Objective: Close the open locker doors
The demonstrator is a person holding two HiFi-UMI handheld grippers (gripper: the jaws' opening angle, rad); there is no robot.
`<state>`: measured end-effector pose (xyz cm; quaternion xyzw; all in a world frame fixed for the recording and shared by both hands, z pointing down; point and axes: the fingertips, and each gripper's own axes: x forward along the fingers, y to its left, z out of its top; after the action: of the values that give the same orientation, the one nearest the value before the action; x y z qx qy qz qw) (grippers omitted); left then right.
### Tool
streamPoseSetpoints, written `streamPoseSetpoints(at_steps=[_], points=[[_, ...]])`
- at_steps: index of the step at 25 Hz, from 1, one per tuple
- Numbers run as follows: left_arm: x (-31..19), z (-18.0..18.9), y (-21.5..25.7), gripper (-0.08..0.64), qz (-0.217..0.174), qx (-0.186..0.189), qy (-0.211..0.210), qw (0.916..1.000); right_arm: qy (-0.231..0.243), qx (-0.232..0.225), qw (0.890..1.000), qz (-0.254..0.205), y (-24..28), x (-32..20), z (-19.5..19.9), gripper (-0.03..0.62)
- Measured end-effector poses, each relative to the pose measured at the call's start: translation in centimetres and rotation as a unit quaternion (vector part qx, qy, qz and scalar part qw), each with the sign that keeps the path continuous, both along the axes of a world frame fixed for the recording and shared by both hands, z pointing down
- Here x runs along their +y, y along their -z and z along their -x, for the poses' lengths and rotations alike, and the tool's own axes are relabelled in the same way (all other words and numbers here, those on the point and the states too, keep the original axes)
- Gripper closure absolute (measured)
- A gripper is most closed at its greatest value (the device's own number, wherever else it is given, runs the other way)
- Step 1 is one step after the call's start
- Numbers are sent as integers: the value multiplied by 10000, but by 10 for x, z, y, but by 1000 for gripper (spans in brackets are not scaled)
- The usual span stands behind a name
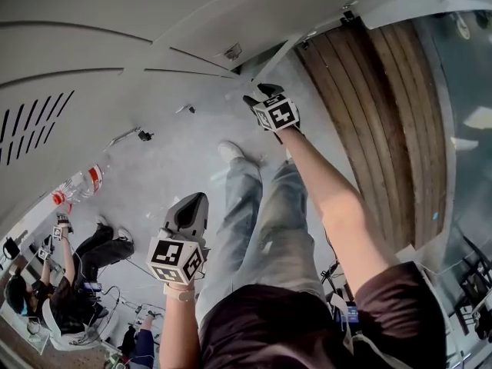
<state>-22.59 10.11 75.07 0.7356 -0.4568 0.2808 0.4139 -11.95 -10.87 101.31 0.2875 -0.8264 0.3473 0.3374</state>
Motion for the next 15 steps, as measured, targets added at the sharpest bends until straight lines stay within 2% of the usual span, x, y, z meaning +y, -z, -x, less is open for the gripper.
streamPoseSetpoints(at_steps=[15], points=[[17, 18, -7, 540, 143, -109, 67, 9998, 386, 14, 9989, -278, -8, -29, 45, 310]])
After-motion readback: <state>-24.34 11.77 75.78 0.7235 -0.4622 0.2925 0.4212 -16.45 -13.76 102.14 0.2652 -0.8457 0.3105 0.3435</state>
